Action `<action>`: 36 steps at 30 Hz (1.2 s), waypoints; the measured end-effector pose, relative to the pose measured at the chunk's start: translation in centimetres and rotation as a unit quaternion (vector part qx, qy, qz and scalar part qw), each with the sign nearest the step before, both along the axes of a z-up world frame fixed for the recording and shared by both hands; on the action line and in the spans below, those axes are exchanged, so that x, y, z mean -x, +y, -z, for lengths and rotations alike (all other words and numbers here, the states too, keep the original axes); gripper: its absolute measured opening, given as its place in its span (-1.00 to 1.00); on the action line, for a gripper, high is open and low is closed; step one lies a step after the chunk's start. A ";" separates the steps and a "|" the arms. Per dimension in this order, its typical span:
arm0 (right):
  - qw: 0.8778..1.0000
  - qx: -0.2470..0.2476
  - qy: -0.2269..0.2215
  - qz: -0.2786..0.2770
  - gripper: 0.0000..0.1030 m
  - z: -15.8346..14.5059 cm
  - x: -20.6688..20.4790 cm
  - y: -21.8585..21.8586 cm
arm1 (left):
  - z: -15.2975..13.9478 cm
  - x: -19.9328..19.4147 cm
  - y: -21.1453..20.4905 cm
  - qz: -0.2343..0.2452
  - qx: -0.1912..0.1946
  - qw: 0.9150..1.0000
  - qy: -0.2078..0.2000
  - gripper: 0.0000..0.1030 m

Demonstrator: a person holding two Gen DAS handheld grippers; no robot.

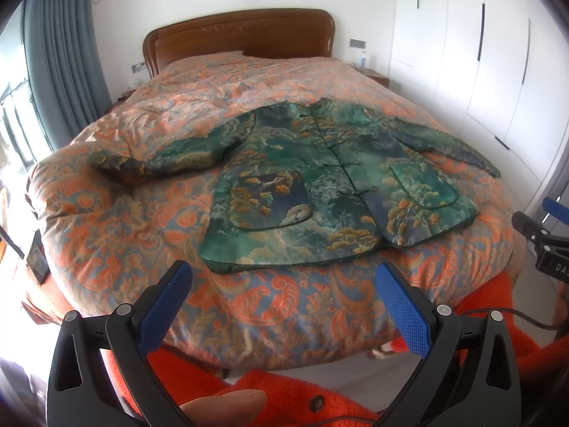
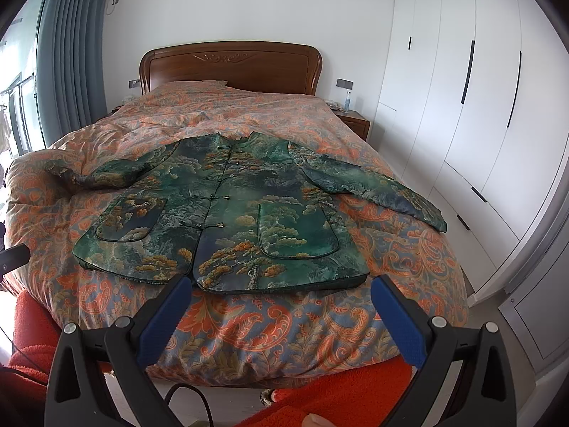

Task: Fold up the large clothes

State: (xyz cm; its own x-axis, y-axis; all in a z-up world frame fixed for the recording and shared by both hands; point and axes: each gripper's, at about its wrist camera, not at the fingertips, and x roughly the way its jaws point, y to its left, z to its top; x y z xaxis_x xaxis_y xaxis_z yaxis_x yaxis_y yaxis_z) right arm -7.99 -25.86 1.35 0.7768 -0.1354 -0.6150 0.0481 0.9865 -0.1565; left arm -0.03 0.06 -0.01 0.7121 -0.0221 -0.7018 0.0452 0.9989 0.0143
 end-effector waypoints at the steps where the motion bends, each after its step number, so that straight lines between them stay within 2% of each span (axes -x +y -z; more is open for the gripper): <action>1: 1.000 -0.001 0.001 0.000 0.99 0.0 0.0 0.0 | 0.0 0.0 0.0 0.000 0.000 1.000 0.000 0.99; 36: 1.000 -0.001 0.011 -0.004 0.99 0.5 -0.2 0.4 | 0.0 0.0 0.0 0.000 0.001 1.000 0.000 0.99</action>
State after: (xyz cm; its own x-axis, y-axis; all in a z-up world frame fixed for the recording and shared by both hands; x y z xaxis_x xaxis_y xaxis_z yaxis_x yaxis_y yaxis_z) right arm -7.77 -25.42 0.90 0.7639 -0.1277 -0.6326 0.0364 0.9872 -0.1552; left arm -0.04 0.07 0.01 0.7127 -0.0229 -0.7011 0.0452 0.9989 0.0133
